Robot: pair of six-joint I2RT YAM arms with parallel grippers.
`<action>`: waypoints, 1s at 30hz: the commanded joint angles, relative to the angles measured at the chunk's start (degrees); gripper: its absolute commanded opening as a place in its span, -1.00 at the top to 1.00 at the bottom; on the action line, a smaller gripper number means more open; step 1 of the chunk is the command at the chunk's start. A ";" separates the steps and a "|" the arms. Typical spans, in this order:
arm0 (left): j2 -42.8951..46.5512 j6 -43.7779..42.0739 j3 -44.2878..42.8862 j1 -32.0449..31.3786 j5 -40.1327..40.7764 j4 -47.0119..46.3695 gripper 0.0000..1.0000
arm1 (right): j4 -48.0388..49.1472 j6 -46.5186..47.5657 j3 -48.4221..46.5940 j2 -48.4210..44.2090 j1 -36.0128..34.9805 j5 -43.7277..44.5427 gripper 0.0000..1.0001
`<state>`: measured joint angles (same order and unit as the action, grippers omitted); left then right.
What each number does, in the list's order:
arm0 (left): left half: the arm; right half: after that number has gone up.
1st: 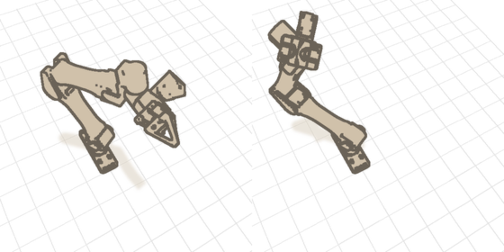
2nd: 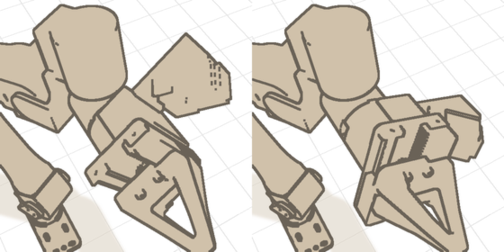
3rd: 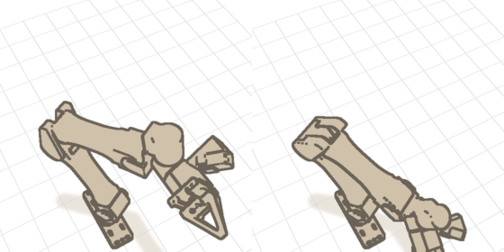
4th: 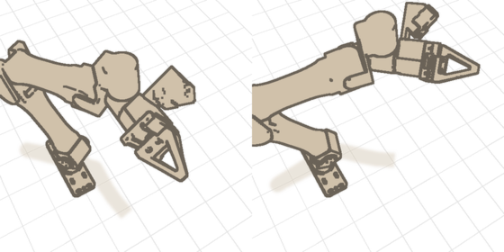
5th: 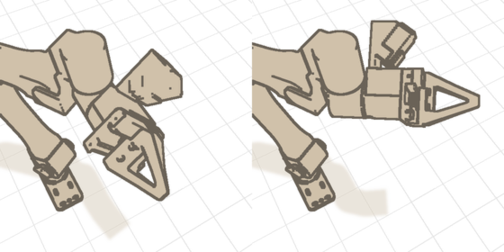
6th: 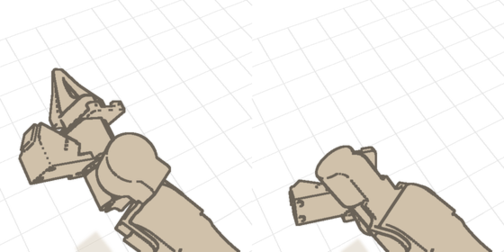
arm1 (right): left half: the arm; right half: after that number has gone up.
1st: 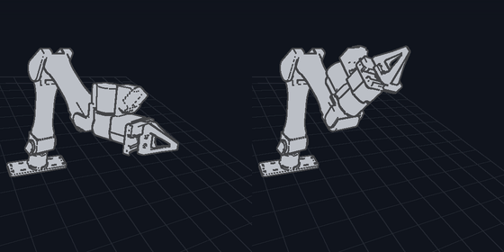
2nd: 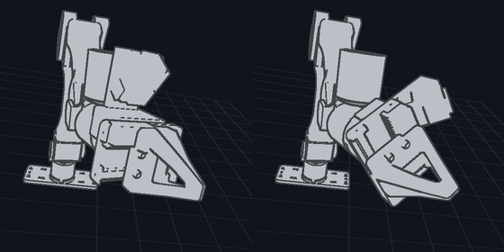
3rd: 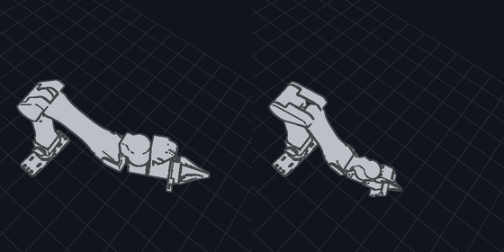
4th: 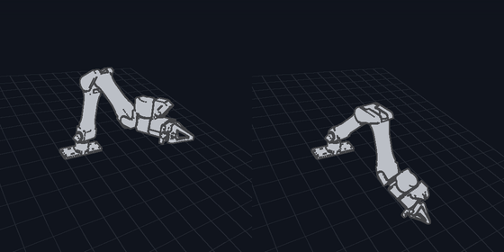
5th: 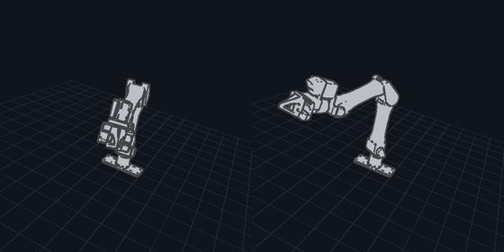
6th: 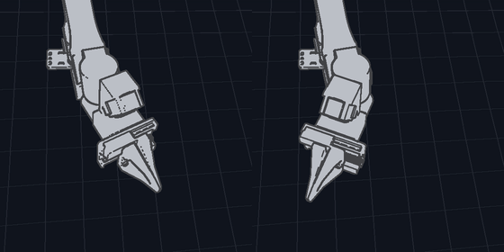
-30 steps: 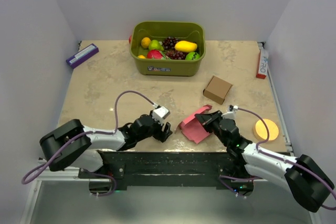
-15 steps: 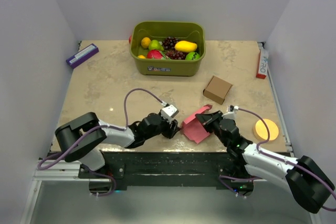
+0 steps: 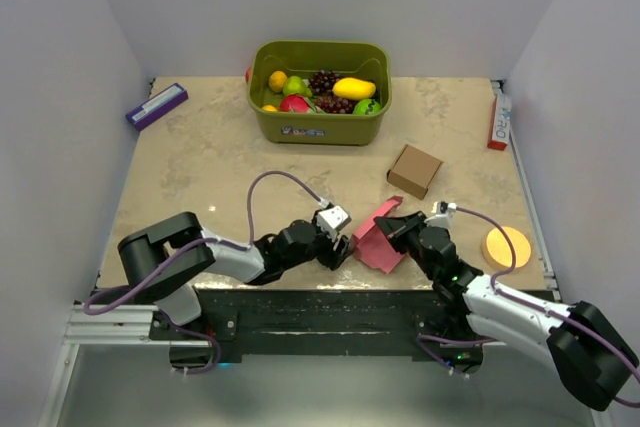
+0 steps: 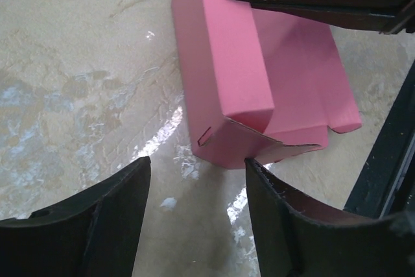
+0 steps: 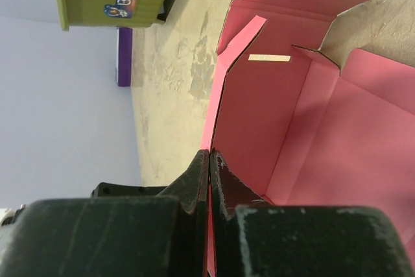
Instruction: Fold the paper box
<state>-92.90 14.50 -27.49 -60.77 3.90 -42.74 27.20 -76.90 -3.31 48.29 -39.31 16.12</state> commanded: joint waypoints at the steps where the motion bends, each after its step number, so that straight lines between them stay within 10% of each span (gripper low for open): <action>1: 0.09 -1.84 -1.08 -1.98 0.67 -7.00 -0.39 | -5.76 0.62 0.06 0.31 0.02 1.99 1.00; 21: -4.30 -6.06 -3.01 -2.60 4.80 -13.94 -0.37 | -6.11 0.53 0.32 0.66 0.02 1.19 1.00; 30: -6.50 -6.85 -4.68 -2.77 6.82 -17.82 0.13 | -8.39 0.35 0.59 -0.92 0.02 1.19 1.00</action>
<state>-98.26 9.61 -28.95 -63.79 6.46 -52.82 26.30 -77.38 -3.31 47.46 -39.29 16.88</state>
